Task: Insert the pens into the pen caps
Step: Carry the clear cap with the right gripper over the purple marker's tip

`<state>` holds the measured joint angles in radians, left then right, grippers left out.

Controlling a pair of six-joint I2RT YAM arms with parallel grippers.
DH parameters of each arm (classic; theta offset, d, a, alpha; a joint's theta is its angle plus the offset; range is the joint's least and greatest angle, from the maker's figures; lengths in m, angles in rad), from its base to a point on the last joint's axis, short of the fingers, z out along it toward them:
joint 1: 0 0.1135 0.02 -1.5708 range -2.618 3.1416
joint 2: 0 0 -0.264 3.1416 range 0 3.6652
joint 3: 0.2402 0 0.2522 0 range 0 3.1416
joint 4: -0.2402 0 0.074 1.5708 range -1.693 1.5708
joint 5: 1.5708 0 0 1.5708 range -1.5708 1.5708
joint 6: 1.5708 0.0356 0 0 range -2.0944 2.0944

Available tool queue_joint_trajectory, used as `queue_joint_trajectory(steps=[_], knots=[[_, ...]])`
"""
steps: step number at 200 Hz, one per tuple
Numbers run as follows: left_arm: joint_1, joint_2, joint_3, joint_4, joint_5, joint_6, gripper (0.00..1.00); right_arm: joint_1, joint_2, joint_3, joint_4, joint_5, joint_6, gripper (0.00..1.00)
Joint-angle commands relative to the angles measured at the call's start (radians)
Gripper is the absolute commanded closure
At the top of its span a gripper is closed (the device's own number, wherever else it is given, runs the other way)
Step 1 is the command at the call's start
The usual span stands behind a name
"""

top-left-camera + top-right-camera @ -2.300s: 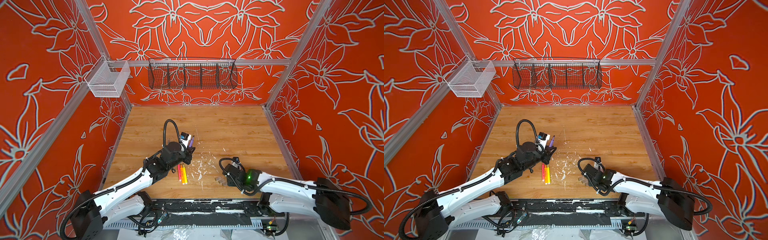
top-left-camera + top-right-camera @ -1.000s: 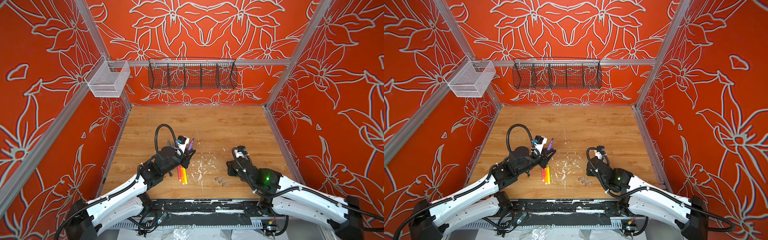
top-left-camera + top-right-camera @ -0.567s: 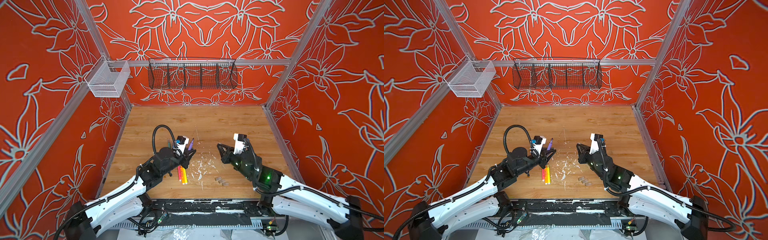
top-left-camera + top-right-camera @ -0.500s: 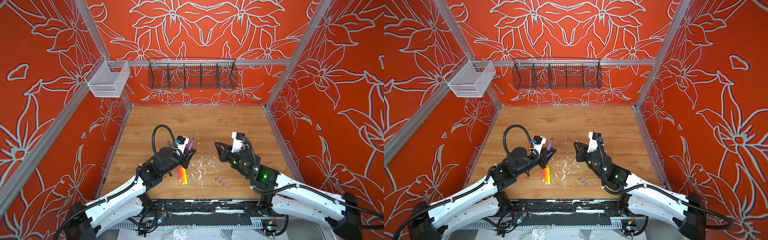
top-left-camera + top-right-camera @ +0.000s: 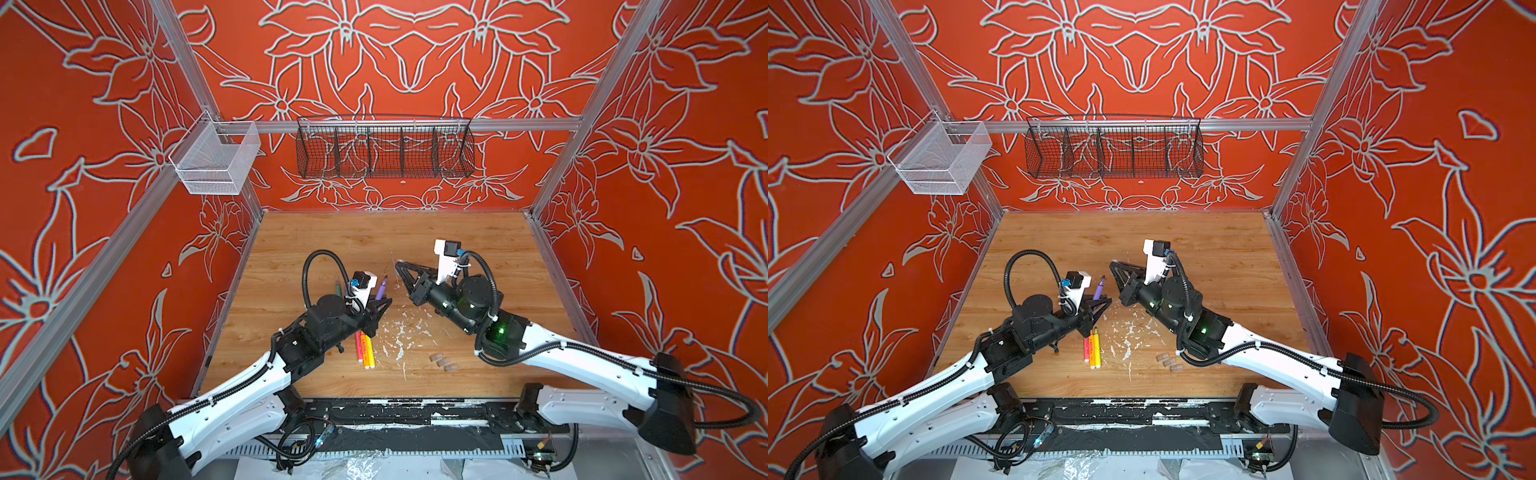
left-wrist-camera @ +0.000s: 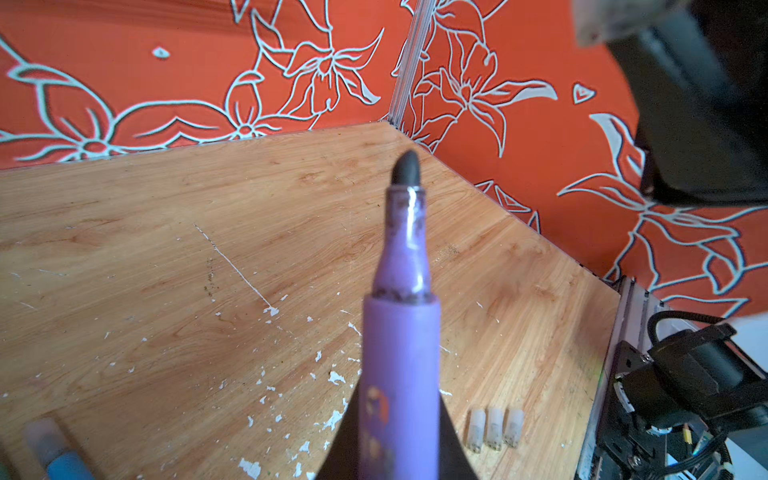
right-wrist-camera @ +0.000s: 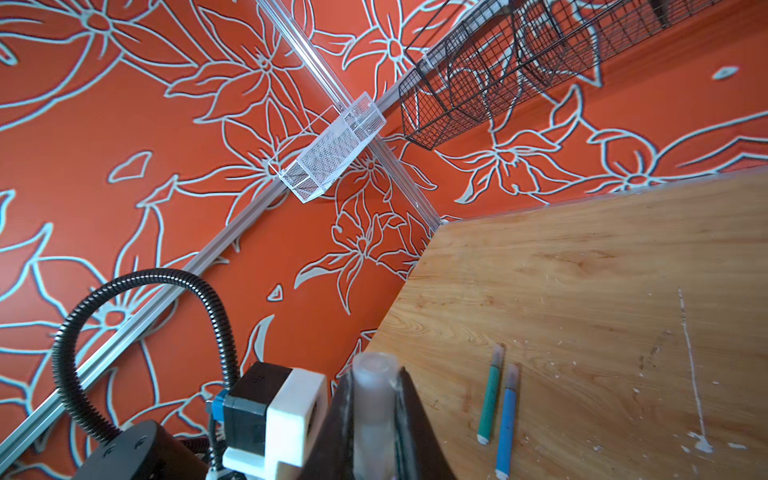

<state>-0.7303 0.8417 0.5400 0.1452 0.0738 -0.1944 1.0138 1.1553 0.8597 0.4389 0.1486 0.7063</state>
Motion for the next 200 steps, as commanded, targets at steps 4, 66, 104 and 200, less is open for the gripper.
queue_joint_trajectory(steps=[4,66,104,200], knots=[[-0.001,-0.015,-0.018,0.045,0.012,0.006,1.00,0.015,0.037,0.040,0.024,-0.024,-0.019,1.00],[-0.001,-0.029,-0.021,0.044,0.011,0.006,1.00,0.023,0.094,0.063,0.018,-0.016,-0.011,1.00],[-0.001,-0.030,-0.022,0.044,0.012,0.004,1.00,0.025,0.105,0.078,0.014,-0.007,-0.020,1.00],[-0.001,-0.044,-0.027,0.045,0.010,0.004,1.00,0.025,0.140,0.093,0.016,0.034,-0.009,1.00]])
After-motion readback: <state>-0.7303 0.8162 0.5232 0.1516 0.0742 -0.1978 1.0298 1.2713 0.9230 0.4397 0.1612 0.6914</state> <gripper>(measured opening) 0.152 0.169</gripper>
